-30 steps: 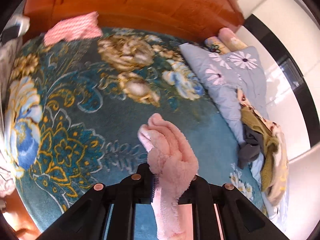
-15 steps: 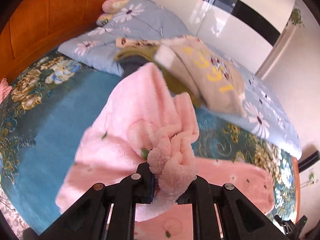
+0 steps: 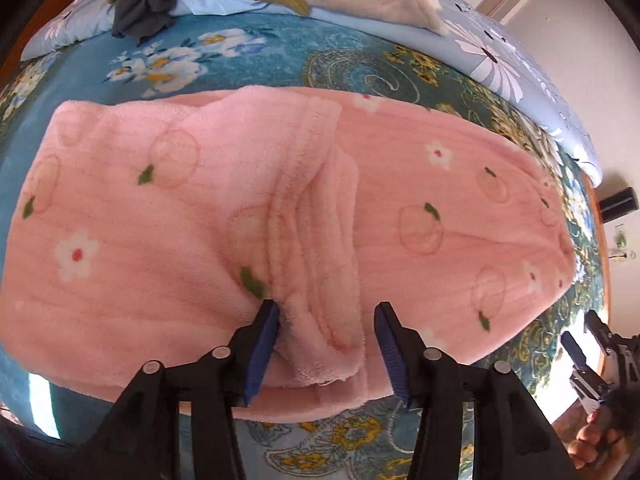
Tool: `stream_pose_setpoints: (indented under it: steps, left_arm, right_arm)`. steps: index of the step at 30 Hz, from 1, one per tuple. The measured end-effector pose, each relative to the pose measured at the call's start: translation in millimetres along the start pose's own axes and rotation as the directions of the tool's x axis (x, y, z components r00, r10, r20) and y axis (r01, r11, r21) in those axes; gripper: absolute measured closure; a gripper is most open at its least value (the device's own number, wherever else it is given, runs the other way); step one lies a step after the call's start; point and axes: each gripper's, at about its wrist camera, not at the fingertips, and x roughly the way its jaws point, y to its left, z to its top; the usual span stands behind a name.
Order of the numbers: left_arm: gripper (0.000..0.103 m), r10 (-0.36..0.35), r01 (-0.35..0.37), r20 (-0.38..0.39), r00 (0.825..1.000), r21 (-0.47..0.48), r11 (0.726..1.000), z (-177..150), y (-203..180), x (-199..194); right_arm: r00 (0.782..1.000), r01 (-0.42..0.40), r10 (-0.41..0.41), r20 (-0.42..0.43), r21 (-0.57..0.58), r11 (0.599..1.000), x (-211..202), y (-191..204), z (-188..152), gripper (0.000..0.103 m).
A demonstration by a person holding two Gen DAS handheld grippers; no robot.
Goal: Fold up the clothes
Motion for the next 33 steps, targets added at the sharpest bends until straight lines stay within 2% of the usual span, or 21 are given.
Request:
stream_pose_setpoints:
  steps: [2,4,5,7,8,10,12,13,15,17,18,23,26,29,31,33]
  left_arm:
    - [0.042,-0.020,0.020,0.010,1.000,0.010,1.000,-0.3,-4.1,-5.7]
    - [0.042,-0.127,0.127,0.016,0.992,-0.005,0.992,-1.9,-5.1,-16.8]
    - [0.042,-0.182,0.182,0.018,0.983,-0.012,0.983,-2.7,-5.6,-22.5]
    - [0.041,-0.333,0.333,0.011,0.943,-0.041,0.942,-3.9,-7.3,-35.2]
    - [0.041,-0.360,0.360,0.019,0.933,-0.038,0.932,-2.7,-9.2,-42.8]
    - [0.041,-0.331,0.335,0.105,0.938,-0.021,0.942,2.6,-5.4,-63.1]
    - [0.041,-0.211,0.233,0.185,0.960,-0.104,0.967,12.5,17.9,-78.1]
    - [0.041,-0.146,0.185,0.211,0.967,-0.181,0.966,18.1,35.8,-79.2]
    - [0.041,-0.078,0.143,0.217,0.973,-0.306,0.941,20.1,70.3,-80.0]
    - [0.041,-0.009,0.101,0.214,0.977,-0.424,0.900,21.8,104.3,-80.6]
    - [0.041,0.024,0.068,0.193,0.981,-0.454,0.888,19.3,114.7,-76.8]
    - [0.041,0.132,-0.024,0.200,0.971,-0.466,0.884,-3.0,141.3,-55.9]
    - [0.041,0.143,-0.037,0.185,0.972,-0.481,0.876,-7.3,150.3,-45.5]
    - [0.041,0.143,-0.043,0.166,0.976,-0.494,0.869,-6.2,155.0,-36.6]
    - [0.041,0.142,-0.047,0.153,0.978,-0.502,0.864,-5.5,158.1,-30.7]
    - [0.041,0.142,-0.052,0.140,0.980,-0.510,0.859,-4.8,161.2,-24.8]
  right_arm:
    - [0.999,-0.025,0.024,-0.039,-0.031,0.999,14.7,15.9,-6.6,0.049]
    - [0.996,-0.066,0.061,-0.072,-0.066,0.996,27.7,34.2,-14.2,0.049]
    - [0.993,-0.084,0.076,-0.089,-0.083,0.993,33.6,43.2,-18.4,0.049]
    - [0.987,-0.119,0.104,-0.126,-0.116,0.986,44.3,59.4,-26.5,0.049]
    - [0.983,-0.131,0.112,-0.143,-0.134,0.982,48.9,66.4,-30.1,0.049]
    - [0.978,-0.146,0.118,-0.171,-0.164,0.976,58.1,78.7,-37.0,0.049]
    - [0.970,-0.170,0.132,-0.206,-0.178,0.969,68.0,89.3,-43.9,0.049]
    - [0.964,-0.185,0.142,-0.226,-0.185,0.965,73.1,94.9,-46.9,0.049]
    - [0.954,-0.204,0.143,-0.265,-0.219,0.954,85.2,108.5,-51.2,0.049]
    - [0.948,-0.203,0.123,-0.294,-0.259,0.944,100.1,121.3,-55.3,0.048]
    - [0.942,-0.207,0.118,-0.314,-0.268,0.941,110.2,127.3,-56.6,0.048]
    - [0.914,-0.213,0.089,-0.396,-0.280,0.936,162.6,152.3,-68.1,0.048]
    - [0.906,-0.204,0.060,-0.419,-0.310,0.929,188.0,168.4,-76.4,0.047]
    - [0.902,-0.224,0.040,-0.430,-0.386,0.895,202.5,189.3,-83.2,0.047]
    - [0.913,-0.186,-0.013,-0.408,-0.444,0.876,210.4,198.0,-82.4,0.047]
    - [0.926,-0.142,-0.037,-0.375,-0.439,0.887,213.7,195.2,-75.3,0.047]
